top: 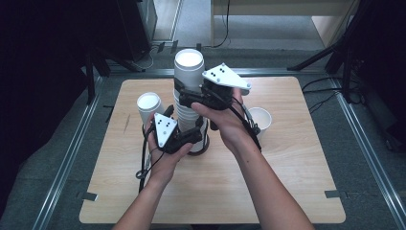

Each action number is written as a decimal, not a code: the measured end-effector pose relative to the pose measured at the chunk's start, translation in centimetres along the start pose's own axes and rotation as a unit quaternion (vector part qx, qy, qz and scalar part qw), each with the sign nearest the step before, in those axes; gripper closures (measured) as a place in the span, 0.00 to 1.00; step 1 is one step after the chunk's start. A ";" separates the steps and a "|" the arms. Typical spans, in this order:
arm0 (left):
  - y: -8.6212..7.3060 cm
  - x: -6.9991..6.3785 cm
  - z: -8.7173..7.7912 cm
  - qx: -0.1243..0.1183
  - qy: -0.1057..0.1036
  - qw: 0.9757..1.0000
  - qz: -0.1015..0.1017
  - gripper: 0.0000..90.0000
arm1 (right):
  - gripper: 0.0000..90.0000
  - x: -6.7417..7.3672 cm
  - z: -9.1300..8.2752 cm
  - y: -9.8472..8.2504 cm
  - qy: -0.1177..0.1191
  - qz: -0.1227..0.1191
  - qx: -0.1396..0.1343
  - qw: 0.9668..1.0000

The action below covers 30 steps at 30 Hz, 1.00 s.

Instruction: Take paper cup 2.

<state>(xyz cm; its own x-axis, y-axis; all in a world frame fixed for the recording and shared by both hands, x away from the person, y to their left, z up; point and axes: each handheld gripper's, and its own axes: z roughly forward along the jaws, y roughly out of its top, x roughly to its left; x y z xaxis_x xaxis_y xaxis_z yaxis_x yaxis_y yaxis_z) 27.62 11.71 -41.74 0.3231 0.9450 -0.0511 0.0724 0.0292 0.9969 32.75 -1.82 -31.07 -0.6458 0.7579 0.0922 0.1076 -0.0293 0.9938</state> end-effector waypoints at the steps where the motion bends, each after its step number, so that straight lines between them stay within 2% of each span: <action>1: 0.2 0.0 0.1 -0.001 0.000 1.000 0.000 0.04 | 0.19 0.0 0.0 0.0 0.000 0.000 0.000 1.000; 9: 1.6 0.1 0.6 -0.003 -0.007 1.000 -0.004 0.04 | 0.19 -0.1 0.0 0.1 0.003 0.009 0.006 1.000; 11: 1.9 0.1 0.8 -0.003 0.001 1.000 -0.007 0.03 | 0.19 -0.1 0.0 0.1 0.003 0.007 0.007 1.000; 14: 2.3 0.1 1.0 -0.003 -0.001 1.000 -0.013 0.03 | 0.19 -0.1 0.0 0.2 0.003 0.005 0.009 1.000; 19: 2.5 -0.1 1.7 0.006 -0.005 1.000 -0.008 0.03 | 0.19 -0.2 0.0 0.2 0.008 0.008 0.011 1.000; 21: 2.6 0.1 1.9 0.008 -0.008 1.000 -0.015 0.03 | 0.19 -0.2 0.0 0.2 0.010 0.007 0.011 1.000; 26: 2.5 0.2 1.8 0.008 -0.014 1.000 -0.014 0.04 | 0.19 -0.2 -0.1 0.1 0.015 0.002 0.010 1.000; 30: 2.6 0.3 1.8 0.007 -0.018 1.000 -0.017 0.06 | 0.16 -0.5 0.0 -0.2 0.021 0.009 0.016 1.000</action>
<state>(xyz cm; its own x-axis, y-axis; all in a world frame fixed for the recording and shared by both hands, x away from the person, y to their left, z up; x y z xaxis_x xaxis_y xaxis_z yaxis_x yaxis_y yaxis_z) 29.59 11.49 -39.29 0.3539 0.9311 -0.0880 0.0966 0.0573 0.9937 33.03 -2.21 -31.36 -0.6742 0.7299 0.1126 0.1423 -0.0213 0.9896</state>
